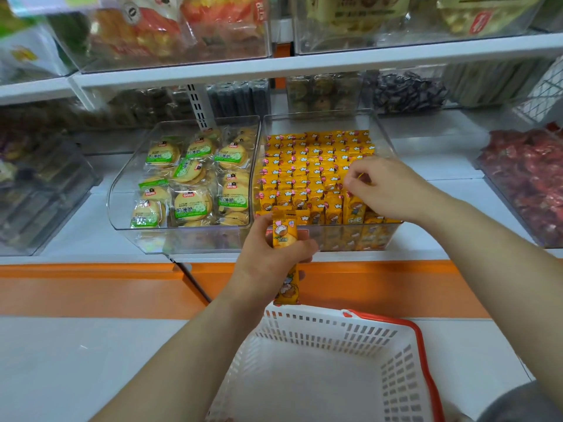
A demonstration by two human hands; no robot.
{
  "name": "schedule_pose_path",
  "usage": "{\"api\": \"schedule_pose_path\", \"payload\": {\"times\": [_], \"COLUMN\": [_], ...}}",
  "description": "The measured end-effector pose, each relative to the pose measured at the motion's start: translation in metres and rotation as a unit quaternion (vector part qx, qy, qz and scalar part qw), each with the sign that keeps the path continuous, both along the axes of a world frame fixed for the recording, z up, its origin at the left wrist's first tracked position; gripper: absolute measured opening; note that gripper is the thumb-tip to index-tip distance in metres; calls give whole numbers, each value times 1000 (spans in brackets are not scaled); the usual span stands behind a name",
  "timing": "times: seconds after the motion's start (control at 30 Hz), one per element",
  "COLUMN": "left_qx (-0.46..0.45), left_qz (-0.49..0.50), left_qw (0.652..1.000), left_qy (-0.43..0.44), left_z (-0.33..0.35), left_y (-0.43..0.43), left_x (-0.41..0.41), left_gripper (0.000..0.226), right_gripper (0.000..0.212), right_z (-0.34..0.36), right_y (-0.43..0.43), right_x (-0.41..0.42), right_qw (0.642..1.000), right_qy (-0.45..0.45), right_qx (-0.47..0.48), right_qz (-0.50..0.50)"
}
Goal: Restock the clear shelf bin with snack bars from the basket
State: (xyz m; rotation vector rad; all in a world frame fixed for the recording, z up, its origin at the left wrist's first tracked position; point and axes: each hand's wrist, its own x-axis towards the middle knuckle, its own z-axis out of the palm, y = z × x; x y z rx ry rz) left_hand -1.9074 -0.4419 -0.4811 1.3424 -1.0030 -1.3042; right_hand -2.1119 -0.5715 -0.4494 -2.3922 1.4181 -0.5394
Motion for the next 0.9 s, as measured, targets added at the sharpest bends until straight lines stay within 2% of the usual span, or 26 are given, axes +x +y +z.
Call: {"api": "schedule_pose_path", "payload": {"times": [0.1, 0.3, 0.53, 0.9], "left_qx": [-3, -9, -17, -18], "left_qz": [-3, -2, 0, 0], "left_qw": [1000, 1000, 1000, 1000], "left_qy": [6, 0, -4, -1], "left_z": [0, 2, 3, 5], "left_y": [0, 2, 2, 3], "left_x": [0, 6, 10, 10], "left_gripper": [40, 38, 36, 35], "right_gripper": [36, 56, 58, 53], "right_z": [-6, -8, -4, 1], "right_y": [-4, -10, -10, -10], "right_x": [10, 8, 3, -4], "right_qw": [996, 991, 989, 991], "right_qy": [53, 110, 109, 96], "right_qx": [67, 65, 94, 88], "right_qz": [-19, -23, -13, -7]}}
